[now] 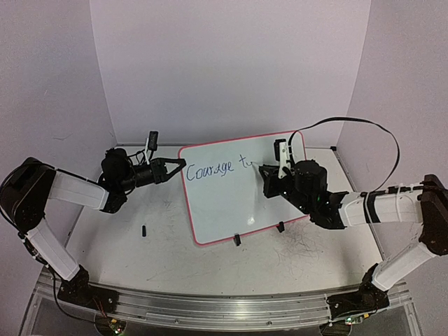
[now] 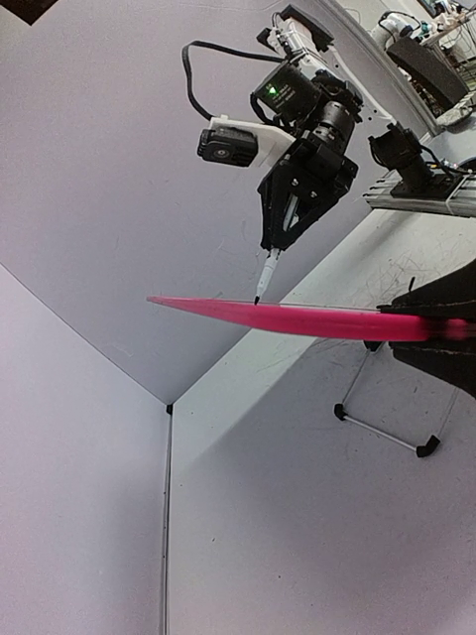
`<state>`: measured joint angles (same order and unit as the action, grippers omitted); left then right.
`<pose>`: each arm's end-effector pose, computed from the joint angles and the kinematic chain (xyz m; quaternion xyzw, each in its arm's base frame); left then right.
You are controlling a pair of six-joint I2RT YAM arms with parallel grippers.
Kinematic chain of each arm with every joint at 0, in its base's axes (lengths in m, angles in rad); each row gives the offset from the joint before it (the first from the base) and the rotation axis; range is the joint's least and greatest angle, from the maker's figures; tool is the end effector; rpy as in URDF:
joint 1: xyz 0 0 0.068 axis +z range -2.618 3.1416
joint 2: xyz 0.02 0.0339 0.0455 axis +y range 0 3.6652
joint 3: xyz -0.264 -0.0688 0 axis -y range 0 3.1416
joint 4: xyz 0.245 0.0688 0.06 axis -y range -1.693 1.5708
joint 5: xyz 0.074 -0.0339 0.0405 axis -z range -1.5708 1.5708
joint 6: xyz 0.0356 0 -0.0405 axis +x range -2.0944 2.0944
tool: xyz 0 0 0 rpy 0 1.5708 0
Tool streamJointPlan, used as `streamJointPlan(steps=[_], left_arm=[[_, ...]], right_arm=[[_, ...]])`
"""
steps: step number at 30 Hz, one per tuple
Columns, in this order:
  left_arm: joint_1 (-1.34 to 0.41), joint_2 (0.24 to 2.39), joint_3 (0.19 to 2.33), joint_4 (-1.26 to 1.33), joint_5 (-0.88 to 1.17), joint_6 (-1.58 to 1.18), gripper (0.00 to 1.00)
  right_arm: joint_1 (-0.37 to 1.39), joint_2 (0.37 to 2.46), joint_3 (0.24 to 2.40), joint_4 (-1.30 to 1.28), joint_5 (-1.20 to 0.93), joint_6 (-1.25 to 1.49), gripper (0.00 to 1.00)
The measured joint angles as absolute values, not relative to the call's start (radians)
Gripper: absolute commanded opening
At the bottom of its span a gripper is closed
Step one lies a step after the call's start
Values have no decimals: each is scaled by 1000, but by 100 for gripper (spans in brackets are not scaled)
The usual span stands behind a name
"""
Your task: Write a sentence on the whiteboard
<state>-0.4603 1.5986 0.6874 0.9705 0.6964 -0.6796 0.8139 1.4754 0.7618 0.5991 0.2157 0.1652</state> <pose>0.2819 -0.1653 0.2266 0.1763 0.6680 -0.5661 0.4497 0.2304 0.2328 0.2489 -0.1686 0.7262 0.2402 0.6217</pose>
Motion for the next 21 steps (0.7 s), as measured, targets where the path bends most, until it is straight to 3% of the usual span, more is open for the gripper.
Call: streamJointPlan(steps=[21], left_arm=[[-460, 1599, 688, 969, 696, -680, 0]], right_arm=[[814, 1497, 780, 619, 190, 167, 0]])
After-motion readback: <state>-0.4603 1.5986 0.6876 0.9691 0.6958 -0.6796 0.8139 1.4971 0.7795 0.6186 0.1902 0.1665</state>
